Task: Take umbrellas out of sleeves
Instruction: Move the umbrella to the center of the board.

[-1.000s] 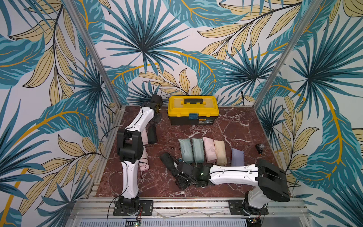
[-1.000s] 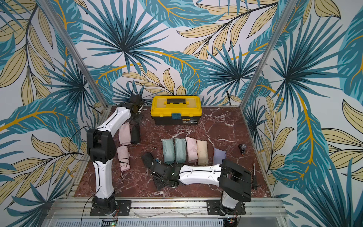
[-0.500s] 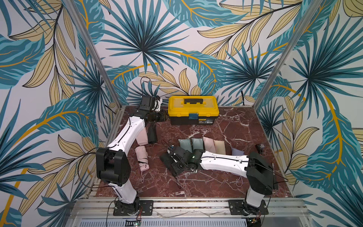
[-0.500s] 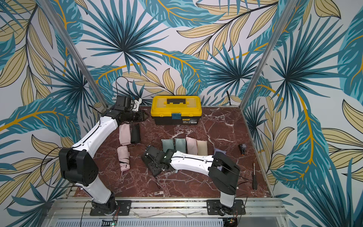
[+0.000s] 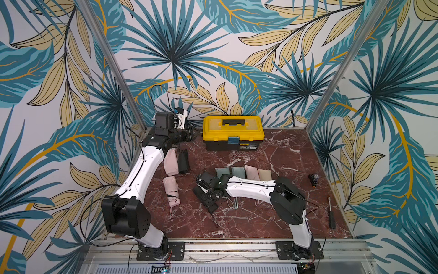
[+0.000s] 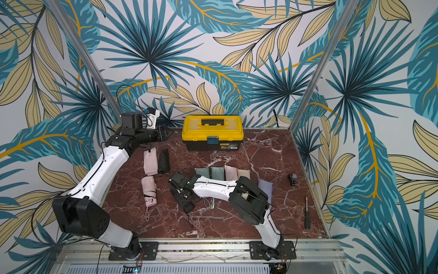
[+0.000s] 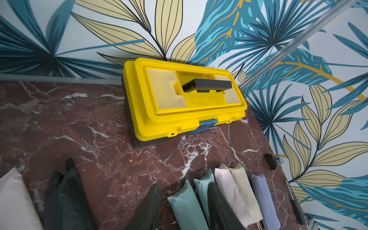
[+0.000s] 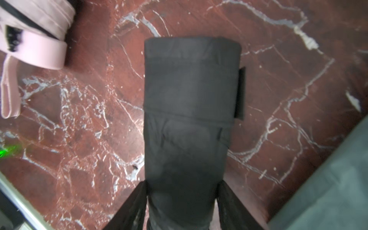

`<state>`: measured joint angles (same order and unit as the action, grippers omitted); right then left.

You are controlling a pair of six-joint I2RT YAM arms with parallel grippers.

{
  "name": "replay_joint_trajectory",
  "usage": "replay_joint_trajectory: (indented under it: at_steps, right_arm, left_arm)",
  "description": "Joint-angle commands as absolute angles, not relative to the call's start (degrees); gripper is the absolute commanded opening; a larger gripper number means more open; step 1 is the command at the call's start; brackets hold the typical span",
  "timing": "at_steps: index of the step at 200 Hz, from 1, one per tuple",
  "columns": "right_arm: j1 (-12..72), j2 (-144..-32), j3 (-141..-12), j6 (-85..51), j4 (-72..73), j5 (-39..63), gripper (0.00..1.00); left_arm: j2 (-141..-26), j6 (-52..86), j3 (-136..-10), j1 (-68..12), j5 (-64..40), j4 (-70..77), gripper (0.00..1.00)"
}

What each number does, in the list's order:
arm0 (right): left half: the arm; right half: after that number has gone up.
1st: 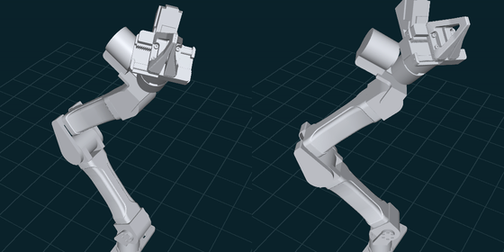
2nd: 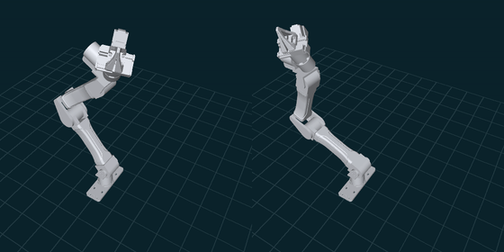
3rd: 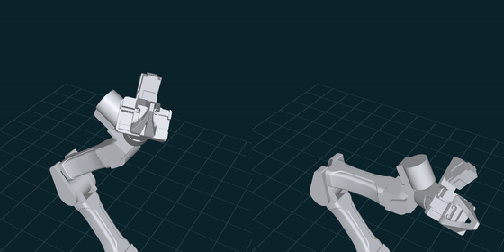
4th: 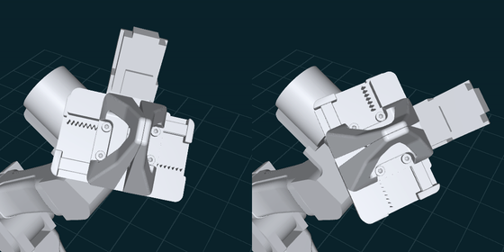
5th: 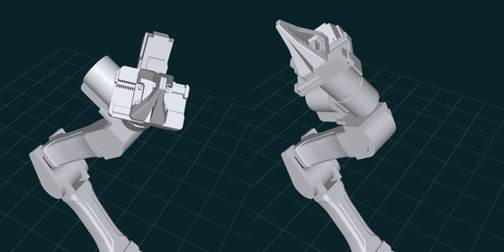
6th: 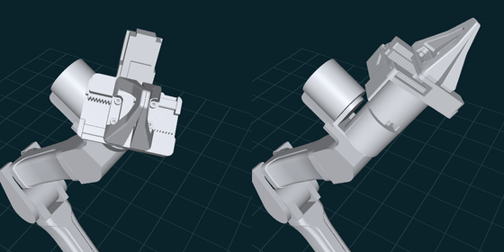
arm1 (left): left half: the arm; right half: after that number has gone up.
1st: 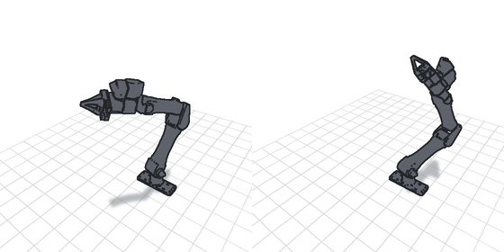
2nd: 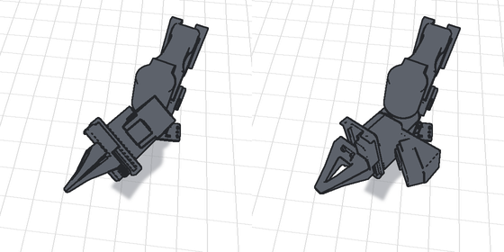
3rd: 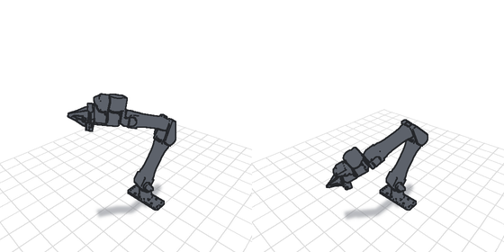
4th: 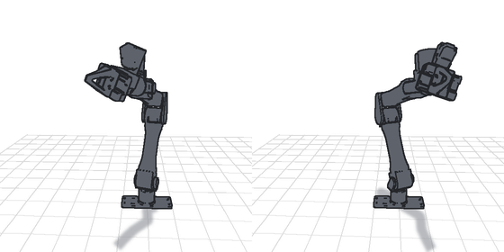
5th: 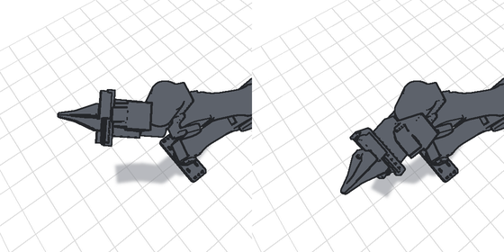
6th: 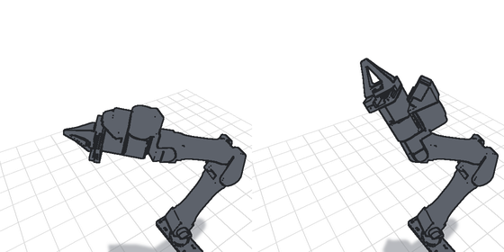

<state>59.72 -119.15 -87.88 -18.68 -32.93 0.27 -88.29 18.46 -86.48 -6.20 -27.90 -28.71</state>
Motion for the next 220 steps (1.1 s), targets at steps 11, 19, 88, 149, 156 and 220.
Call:
replay_joint_trajectory:
  at_steps: [11, 19, 88, 149, 156, 220]
  right_arm:
    - [59.94, -122.83, -91.80, -22.30, -34.95, -0.43, 0.56]
    - [59.97, -123.71, -93.19, -23.71, -35.82, -1.41, 0.56]
    - [59.94, -129.64, -103.69, -34.86, -37.43, -1.73, 0.56]
    - [59.85, -134.50, -109.85, -42.04, -32.56, 5.56, 0.56]
    - [59.69, -134.93, -109.80, -42.98, -31.88, 5.67, 0.56]
    - [58.76, -136.97, -109.95, -49.46, -27.95, 3.02, 0.56]
  left_arm:
    - [-88.54, 17.98, -86.21, -3.90, -29.38, -27.85, 0.41]
    - [-88.67, 18.23, -86.26, -3.54, -29.75, -27.86, 0.41]
    - [-89.34, 18.63, -86.48, -2.47, -30.84, -27.86, 0.41]
    - [-89.98, 18.89, -86.57, -1.77, -31.37, -27.86, 0.41]
    - [-90.00, 18.90, -86.62, -1.78, -31.43, -27.82, 0.41]
    - [-90.09, 19.16, -86.75, -1.54, -31.77, -27.86, 0.42]
